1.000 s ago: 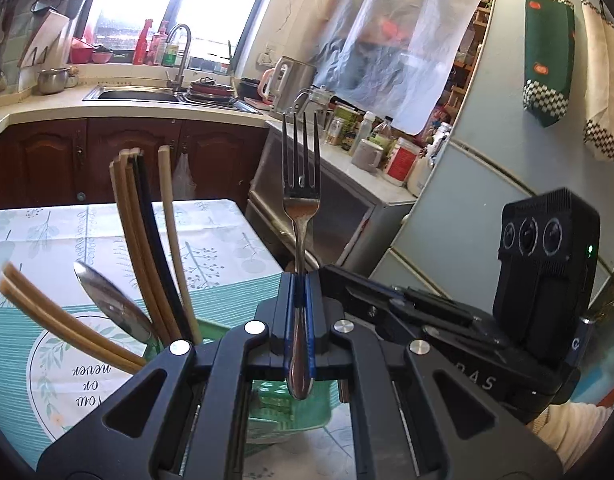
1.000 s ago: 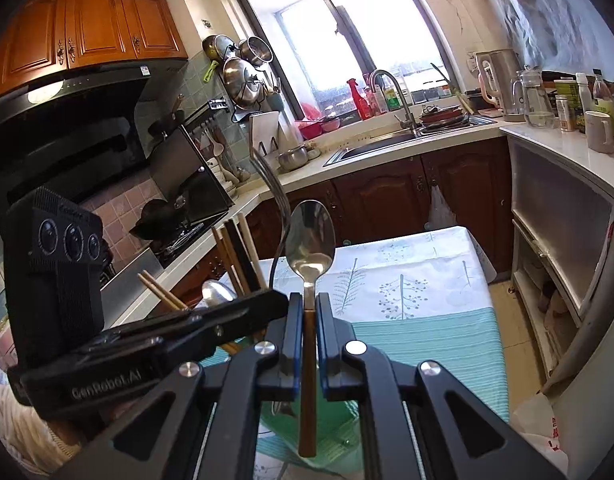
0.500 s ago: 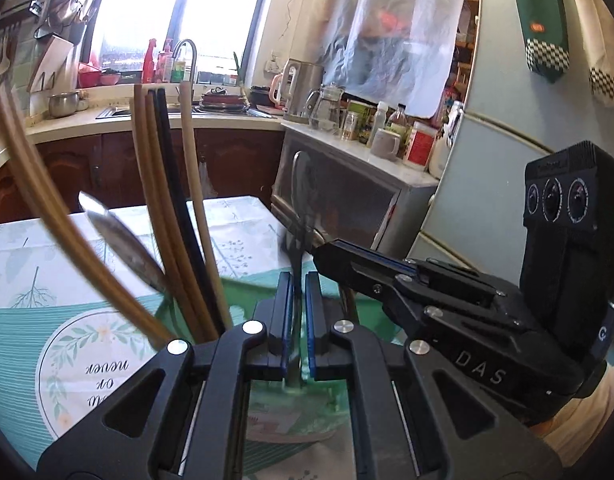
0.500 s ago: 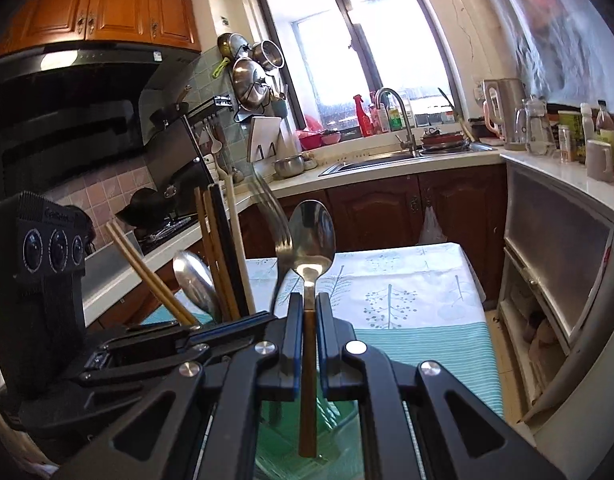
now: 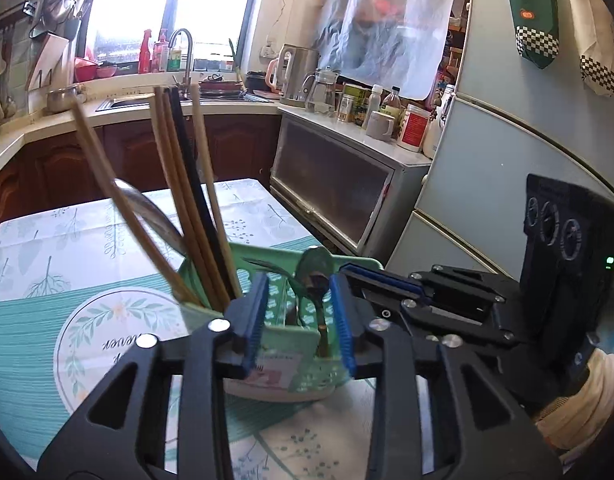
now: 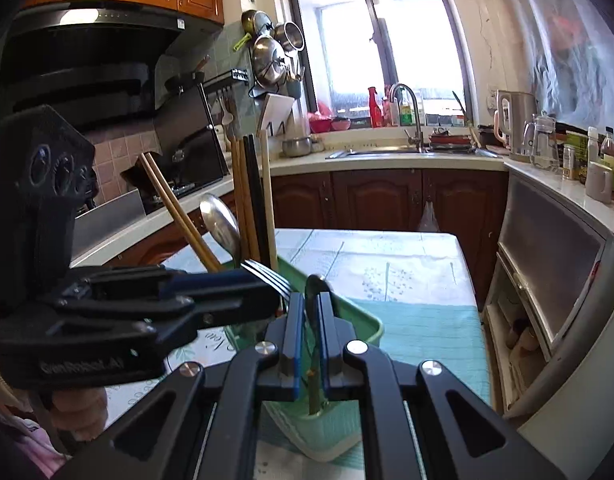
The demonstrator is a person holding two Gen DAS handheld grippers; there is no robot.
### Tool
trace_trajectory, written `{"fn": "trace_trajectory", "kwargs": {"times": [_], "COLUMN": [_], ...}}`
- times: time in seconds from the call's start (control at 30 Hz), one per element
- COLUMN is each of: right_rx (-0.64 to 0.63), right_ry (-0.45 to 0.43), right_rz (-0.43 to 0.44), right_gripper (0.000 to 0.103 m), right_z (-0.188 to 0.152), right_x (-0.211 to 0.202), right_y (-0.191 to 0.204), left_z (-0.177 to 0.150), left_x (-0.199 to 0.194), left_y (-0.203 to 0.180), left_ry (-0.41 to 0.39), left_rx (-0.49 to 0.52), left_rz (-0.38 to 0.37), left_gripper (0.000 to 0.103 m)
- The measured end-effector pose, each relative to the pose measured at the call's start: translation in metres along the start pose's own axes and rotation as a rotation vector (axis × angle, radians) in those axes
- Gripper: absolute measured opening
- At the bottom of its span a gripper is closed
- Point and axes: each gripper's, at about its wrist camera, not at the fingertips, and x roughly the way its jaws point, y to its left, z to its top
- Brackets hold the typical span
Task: Organize utensils
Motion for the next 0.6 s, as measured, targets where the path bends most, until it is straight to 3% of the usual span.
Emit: {"fn": "trace_trajectory", "kwargs": {"times": [0.2, 0.5, 0.6], "right_rx": [0.045, 0.085, 0.076], "right_ry": [0.044, 0.091, 0.106], "right_rz": [-0.002, 0.030, 0.027], "right_gripper": [0.007, 0.007, 0.007], "right_z": [-0.005, -0.007, -0.004], "right_x": [-0.012, -0.035, -0.041], "right_y": [0.006, 0.039, 0.052], "left_z": [-0.010, -0.037, -0.045], "left_x": [-0.037, -0.089, -0.111], "left_y": [-0.002, 0.011, 0.016], "left_ry": [0.030, 0.130, 0.139], "left_rx": [-0.010, -0.082, -0.120], "left_rz": [0.021, 0.138, 0.184], "left_gripper": [0.036, 0.037, 0.046]}}
